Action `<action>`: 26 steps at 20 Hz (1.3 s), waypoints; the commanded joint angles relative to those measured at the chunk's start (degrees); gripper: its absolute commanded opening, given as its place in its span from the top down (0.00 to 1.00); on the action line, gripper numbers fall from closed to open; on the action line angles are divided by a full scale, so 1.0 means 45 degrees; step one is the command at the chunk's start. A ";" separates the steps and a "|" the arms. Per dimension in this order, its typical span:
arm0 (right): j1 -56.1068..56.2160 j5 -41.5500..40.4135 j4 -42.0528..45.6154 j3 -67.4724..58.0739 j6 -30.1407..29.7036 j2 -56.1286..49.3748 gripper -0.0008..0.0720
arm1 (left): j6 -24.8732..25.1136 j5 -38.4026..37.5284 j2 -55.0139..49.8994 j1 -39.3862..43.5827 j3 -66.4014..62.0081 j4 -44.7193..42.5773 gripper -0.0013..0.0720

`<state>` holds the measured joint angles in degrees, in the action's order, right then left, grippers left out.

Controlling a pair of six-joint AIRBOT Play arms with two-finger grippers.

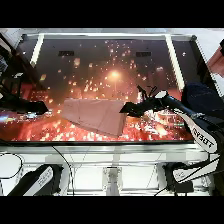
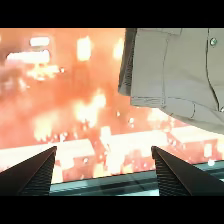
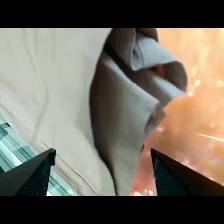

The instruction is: Fold the clothes and pants, and hang the long-sleeved shirts on hangers.

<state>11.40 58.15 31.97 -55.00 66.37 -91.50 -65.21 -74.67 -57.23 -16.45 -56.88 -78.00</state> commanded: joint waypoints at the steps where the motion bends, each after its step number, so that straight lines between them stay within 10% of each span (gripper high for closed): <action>1: 0.0495 -0.0758 -0.0019 0.0005 0.0350 -0.0155 0.04 | 0.0000 -0.0049 -0.0010 -0.0019 0.0010 0.0019 0.03; 7: 0.1637 -0.1355 -0.0330 -0.0112 0.0476 -0.0894 0.04 | 0.0000 -0.0024 -0.0010 -0.0015 0.0010 0.0019 0.03; 11: 0.2322 -0.1972 -0.0777 -0.0758 0.0476 -0.1044 0.22 | 0.0005 0.0019 -0.0010 -0.0019 0.0010 0.0019 0.03; 13: 0.2715 -0.2472 -0.0826 -0.1219 0.0500 -0.1093 0.55 | 0.0005 0.0073 -0.0010 -0.0015 0.0010 0.0019 0.03; 14: 0.2885 -0.2759 -0.0826 -0.1438 0.0495 -0.1093 0.95 | 0.0005 0.0141 -0.0015 -0.0019 0.0010 0.0019 0.04; 20: 0.1826 -0.1943 -0.0243 -0.4245 0.0908 -0.0690 0.98 | 0.0000 0.0194 -0.0010 0.0000 0.0010 0.0019 0.04; 26: -0.2506 0.2429 0.5387 -0.7174 0.4609 0.1389 0.98 | 0.0000 0.0194 -0.0010 0.0000 0.0010 0.0019 0.04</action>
<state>8.51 58.65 43.66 -82.13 79.37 -89.38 -65.23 -73.82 -57.25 -16.49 -56.86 -77.89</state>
